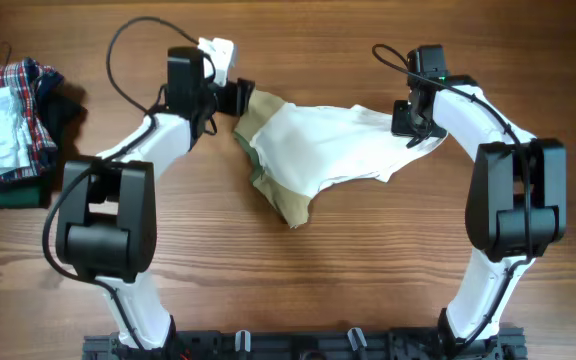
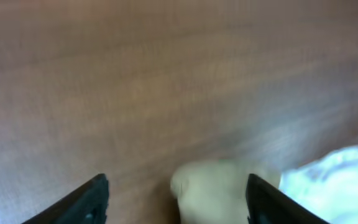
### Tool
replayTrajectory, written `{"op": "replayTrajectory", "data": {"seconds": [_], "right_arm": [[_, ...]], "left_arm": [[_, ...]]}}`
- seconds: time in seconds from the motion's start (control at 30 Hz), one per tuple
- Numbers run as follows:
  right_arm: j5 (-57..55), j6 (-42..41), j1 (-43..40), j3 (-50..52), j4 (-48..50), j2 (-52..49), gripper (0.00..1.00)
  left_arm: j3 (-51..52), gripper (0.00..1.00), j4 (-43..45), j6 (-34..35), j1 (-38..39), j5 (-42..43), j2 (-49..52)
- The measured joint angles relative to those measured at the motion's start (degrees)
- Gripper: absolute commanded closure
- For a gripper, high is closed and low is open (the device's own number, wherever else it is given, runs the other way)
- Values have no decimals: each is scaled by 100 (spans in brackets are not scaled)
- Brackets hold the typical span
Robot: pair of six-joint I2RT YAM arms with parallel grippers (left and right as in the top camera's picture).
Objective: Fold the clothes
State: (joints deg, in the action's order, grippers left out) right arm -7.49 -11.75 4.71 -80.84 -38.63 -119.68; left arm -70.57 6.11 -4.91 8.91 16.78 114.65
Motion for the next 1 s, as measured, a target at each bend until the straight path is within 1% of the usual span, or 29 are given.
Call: {"op": "replayTrajectory", "data": {"seconds": [0.07,0.1,0.17,0.23,0.27,0.33,0.37,0.4,0.43,0.47,0.5,0.53,0.6,0.63,0.67,0.7,0.73,0.8,0.9,1.0], "right_arm": [[22,-4,-9,0,2,0,96],[37,-4,-15,0,2,0,96],[63,-2,-26,0,7,0,95],[81,-2,-31,4,17,2,95],[87,-2,-37,7,26,2,95],[98,2,-37,13,50,7,95],[103,24,-39,17,76,7,92],[120,74,-42,22,105,7,85],[146,175,-46,31,138,11,76],[192,304,-70,33,170,11,69],[269,450,-116,33,199,11,64],[361,557,-175,9,199,11,64],[529,691,-214,-57,155,-2,63],[647,723,-205,-125,57,-24,64],[741,741,-188,-195,-79,-33,65],[881,765,-153,-330,-321,-33,72],[968,785,-140,-457,-452,-33,76],[1075,815,-118,-643,-612,13,82],[1185,846,-116,-697,-890,468,83],[1266,846,-116,-710,-1067,820,83]], "left_arm": [[-350,27,-63,0,0,-2,2],[-549,24,-199,0,0,-2,2],[-1128,22,-1274,15,9,-20,0],[-1668,25,-2833,146,44,-48,0],[-1864,27,-3484,293,87,-44,0],[-2068,29,-4304,752,223,-48,-24],[-2090,32,-4688,1043,299,-48,-42],[-2114,35,-5226,1300,382,-48,-52],[-2109,37,-5560,1469,455,-50,-55],[-2107,38,-5827,1624,553,-50,-55],[-2107,38,-6019,1749,651,-48,-55],[-2107,39,-6102,1818,778,-46,-55],[-2096,42,-6148,1971,994,-81,-55],[-2074,54,-6146,2090,1110,-155,-55],[-2041,72,-6159,2192,1198,-249,-55],[-1987,91,-6164,2302,1279,-380,-55],[-1910,96,-6166,2406,1373,-546,-55],[-1779,96,-6116,2527,1425,-717,-55],[-1497,96,-5989,2695,1423,-885,-55],[-957,96,-5724,2802,1423,-964,-55]]}}
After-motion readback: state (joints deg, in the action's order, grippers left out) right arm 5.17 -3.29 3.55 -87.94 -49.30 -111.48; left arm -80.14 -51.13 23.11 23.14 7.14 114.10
